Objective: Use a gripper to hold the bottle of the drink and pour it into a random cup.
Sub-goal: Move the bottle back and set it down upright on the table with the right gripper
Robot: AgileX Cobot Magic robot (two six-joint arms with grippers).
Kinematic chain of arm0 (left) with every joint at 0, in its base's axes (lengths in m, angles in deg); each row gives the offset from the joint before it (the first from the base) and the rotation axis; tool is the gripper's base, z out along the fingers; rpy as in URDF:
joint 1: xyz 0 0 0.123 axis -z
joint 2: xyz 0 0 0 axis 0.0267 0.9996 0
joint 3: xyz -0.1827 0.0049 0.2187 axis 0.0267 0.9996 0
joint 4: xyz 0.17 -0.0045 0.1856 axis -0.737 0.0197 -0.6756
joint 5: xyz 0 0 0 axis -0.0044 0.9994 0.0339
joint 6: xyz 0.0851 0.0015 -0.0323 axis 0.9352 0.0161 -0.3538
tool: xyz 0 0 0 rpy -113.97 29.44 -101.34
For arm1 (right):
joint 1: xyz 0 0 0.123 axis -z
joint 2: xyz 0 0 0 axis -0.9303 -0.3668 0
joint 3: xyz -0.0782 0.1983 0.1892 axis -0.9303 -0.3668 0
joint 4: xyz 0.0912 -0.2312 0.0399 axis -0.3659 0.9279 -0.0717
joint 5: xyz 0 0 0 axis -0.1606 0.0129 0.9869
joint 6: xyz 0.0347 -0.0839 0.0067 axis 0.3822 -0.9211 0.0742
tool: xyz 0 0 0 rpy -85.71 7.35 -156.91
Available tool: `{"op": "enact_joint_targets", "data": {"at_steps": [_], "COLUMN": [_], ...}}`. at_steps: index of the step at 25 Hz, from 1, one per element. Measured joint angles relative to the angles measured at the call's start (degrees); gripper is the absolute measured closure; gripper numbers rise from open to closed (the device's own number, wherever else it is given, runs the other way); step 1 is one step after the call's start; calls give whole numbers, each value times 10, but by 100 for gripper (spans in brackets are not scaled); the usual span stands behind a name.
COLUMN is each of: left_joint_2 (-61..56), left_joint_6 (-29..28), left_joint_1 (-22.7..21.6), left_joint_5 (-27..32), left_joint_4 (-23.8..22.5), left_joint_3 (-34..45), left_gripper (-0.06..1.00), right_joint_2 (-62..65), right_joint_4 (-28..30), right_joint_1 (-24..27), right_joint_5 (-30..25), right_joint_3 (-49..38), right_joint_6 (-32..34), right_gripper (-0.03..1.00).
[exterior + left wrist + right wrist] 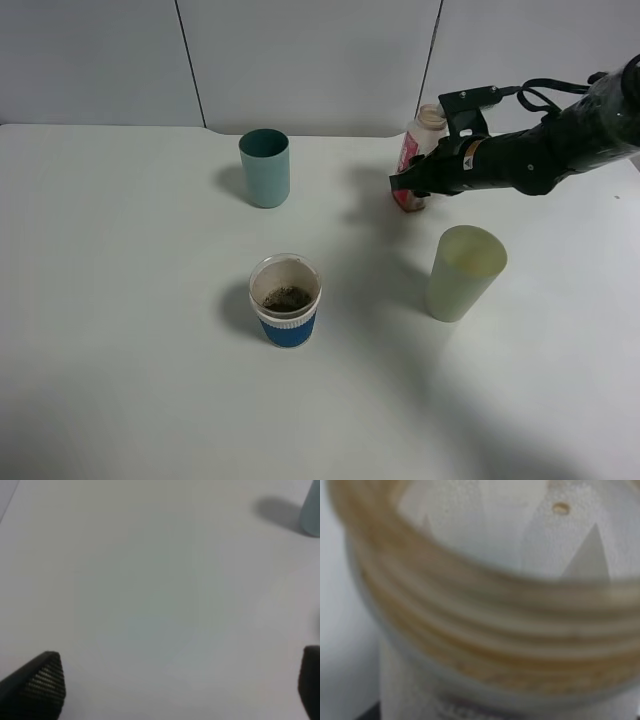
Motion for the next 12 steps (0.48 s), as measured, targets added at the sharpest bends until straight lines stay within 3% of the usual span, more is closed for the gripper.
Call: {"op": "enact_joint_targets", "data": {"at_steps": [5,12], "left_joint_2": [0,0], "left_joint_6": [0,0], "left_joint_1": [0,0], "left_joint_5": [0,0], "left_joint_4": [0,0], "left_joint_3": [0,0], "left_gripper": [2,2], "right_joint_2": [-1,-1], "right_joint_4": [0,0], "right_joint_1": [0,0], "right_joint_5": [-1,1], "right_joint_3": [0,0], "right_joint_6": [0,0], "right_gripper": [17,12]}}
